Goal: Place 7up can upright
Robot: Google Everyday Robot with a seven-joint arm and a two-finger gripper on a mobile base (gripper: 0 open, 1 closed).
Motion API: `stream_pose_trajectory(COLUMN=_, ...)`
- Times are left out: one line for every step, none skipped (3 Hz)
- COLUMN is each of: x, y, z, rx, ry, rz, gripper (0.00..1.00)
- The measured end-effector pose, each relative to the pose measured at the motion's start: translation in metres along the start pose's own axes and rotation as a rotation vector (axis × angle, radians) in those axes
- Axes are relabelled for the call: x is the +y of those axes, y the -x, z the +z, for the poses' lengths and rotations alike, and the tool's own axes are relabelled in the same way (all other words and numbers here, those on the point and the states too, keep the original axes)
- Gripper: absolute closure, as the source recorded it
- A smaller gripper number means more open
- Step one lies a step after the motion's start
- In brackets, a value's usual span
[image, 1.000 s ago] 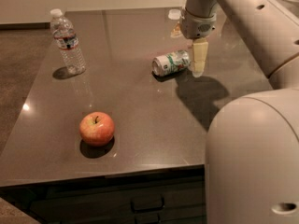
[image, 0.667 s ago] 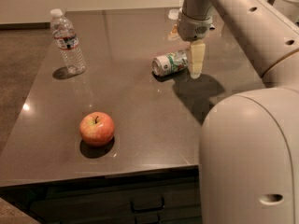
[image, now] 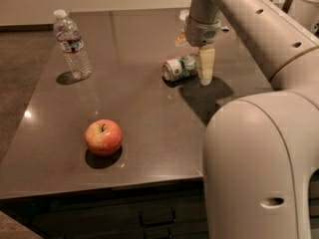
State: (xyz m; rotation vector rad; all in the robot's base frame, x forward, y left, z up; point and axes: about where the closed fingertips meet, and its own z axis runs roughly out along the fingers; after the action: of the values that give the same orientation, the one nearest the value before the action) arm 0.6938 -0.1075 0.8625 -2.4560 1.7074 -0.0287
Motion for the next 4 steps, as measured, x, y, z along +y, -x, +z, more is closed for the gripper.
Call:
stream_pose_trajectory(x=-0.001, y=-0.001, z=0.004, rx=0.007, ry=0.012, rz=-0.009, gripper=0.18)
stream_pose_trajectory(x=-0.001, y=-0.003, z=0.005, rx=0.016, ry=0.019, rz=-0.017, gripper=0.41)
stream_pose_trajectory(x=-0.002, y=-0.003, z=0.002, rx=0.025, ry=0.016, rz=-0.025, gripper=0.63)
stream_pose_trajectory(x=-0.006, y=-0.001, z=-0.018, rx=0.058, ry=-0.028, rz=-0.068, gripper=0.87)
